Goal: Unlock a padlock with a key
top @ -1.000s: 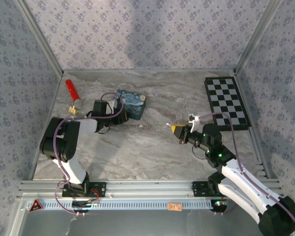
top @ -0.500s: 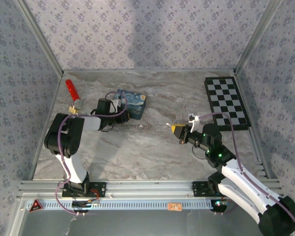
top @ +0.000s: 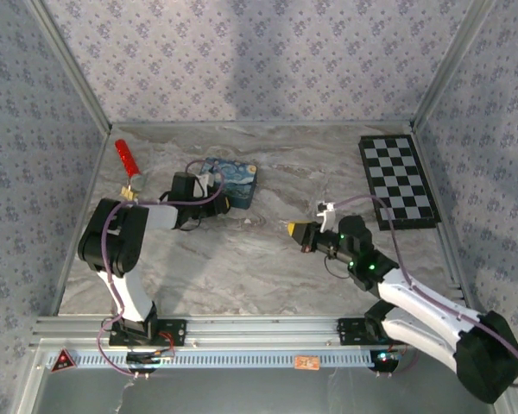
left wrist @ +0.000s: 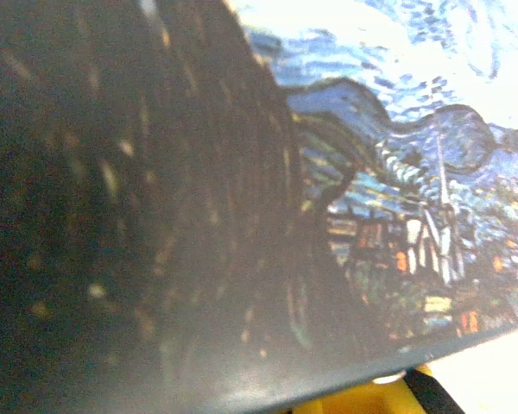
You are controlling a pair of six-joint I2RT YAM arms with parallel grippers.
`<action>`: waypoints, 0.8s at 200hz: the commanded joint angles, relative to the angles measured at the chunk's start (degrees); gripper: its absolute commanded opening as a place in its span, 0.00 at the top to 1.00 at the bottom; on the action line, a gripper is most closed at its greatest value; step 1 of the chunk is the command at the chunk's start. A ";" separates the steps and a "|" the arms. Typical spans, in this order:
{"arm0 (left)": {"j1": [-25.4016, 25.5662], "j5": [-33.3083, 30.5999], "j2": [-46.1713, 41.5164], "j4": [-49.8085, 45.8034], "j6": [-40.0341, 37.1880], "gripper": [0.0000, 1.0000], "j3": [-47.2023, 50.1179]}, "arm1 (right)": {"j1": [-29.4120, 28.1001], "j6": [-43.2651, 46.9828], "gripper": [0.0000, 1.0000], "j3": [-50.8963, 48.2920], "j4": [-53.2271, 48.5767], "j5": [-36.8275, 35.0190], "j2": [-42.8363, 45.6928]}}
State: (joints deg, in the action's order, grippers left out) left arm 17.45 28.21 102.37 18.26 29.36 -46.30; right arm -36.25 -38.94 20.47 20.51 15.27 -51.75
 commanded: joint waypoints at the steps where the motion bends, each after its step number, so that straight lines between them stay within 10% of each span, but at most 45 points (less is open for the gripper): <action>1: 1.39 5.54 -3.92 3.84 5.97 1.00 0.34 | -2.09 -9.82 1.00 -0.77 10.02 -6.46 -4.96; 160: 4.26 10.73 -16.55 3.59 28.06 1.00 2.30 | -5.72 -31.46 1.00 7.53 48.35 -1.73 -44.09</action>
State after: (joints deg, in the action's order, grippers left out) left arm 21.45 36.80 89.19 17.80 56.16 -43.72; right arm -41.93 -66.87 25.89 60.64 12.27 -93.38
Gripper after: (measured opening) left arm 0.118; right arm 0.064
